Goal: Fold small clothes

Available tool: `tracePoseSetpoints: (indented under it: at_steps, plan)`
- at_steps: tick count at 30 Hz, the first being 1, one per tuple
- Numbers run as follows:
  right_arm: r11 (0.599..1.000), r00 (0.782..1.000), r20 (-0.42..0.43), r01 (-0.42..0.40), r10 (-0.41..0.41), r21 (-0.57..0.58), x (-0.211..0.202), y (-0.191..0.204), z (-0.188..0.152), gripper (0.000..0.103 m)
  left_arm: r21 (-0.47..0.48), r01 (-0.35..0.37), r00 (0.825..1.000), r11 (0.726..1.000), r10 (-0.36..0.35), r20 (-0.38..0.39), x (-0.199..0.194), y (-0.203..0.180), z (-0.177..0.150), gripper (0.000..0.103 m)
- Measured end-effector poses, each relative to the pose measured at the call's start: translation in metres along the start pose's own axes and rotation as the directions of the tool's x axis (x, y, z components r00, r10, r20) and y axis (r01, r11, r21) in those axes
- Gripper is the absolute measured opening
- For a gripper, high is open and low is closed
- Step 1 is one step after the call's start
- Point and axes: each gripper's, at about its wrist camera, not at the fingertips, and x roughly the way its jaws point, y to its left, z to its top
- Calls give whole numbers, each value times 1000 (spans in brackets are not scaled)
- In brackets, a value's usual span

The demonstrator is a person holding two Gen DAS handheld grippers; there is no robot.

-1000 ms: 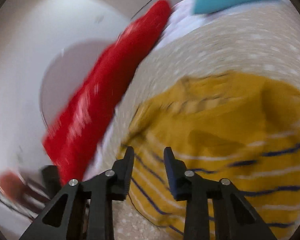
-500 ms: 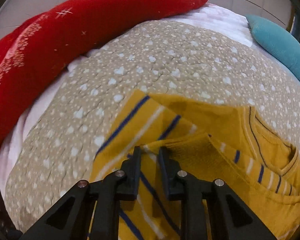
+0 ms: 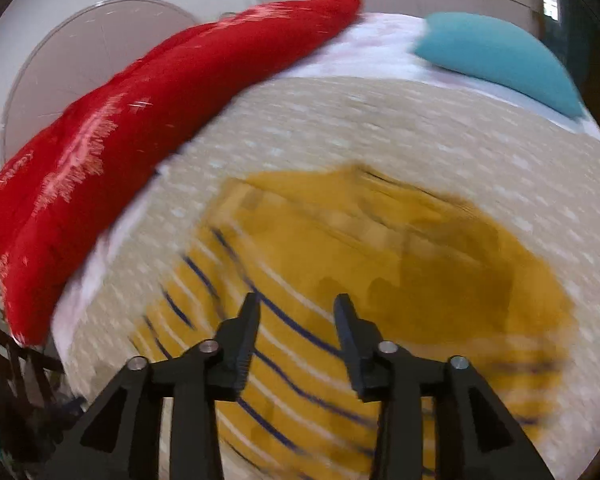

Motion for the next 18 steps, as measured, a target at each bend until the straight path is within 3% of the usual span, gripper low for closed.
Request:
tracePoseSetpoints:
  at_steps: [3, 6, 8, 10, 13, 15, 18]
  plan:
    - [982, 994, -71, 99, -88, 161, -12, -82, -30, 47, 18, 6, 1000, 1000, -6, -23, 4, -12, -7, 80]
    - [891, 952, -81, 304, -294, 339, -39, -168, -64, 48, 43, 6, 999, 999, -4, -36, 4, -26, -13, 80]
    - [847, 924, -66, 373, -377, 379, -60, -192, -77, 49, 55, -2, 999, 998, 4, -37, 4, -32, -15, 80]
    - [869, 946, -14, 302, -323, 391, -78, -196, -90, 49, 59, -12, 999, 998, 14, -40, 5, -36, -14, 80]
    - [918, 984, 65, 128, -164, 375, -87, -174, -108, 49, 63, -20, 999, 998, 23, -43, 13, -39, -9, 80]
    - [935, 994, 92, 24, -61, 355, -82, -154, -122, 51, 93, -32, 999, 995, 35, -30, 19, -44, 1, 80]
    - [947, 994, 109, -39, 5, 317, -68, -125, -141, 52, 170, -70, 998, 983, 68, 16, 32, -53, 29, 80]
